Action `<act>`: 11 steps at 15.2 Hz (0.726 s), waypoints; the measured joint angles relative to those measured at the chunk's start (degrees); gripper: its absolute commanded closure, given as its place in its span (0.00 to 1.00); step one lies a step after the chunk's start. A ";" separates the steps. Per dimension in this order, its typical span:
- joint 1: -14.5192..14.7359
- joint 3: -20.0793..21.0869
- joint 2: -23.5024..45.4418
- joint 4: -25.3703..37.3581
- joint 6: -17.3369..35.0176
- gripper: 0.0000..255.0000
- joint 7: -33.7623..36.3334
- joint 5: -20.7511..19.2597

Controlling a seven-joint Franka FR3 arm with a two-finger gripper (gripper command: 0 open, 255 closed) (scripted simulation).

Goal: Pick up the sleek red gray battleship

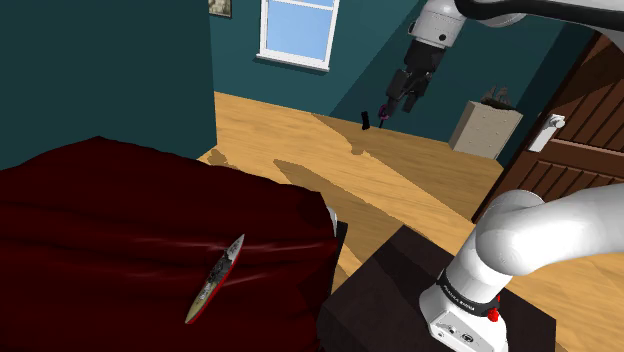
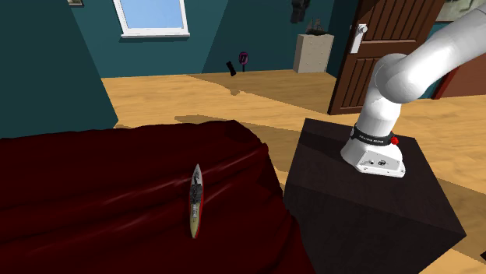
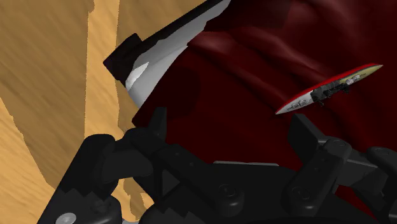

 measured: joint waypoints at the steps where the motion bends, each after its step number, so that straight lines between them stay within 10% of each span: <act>1: 0.00 0.00 0.00 0.00 0.00 0.00 0.00 0.00; 11: 1.13 10.08 0.22 -12.99 14.92 0.00 13.66 5.30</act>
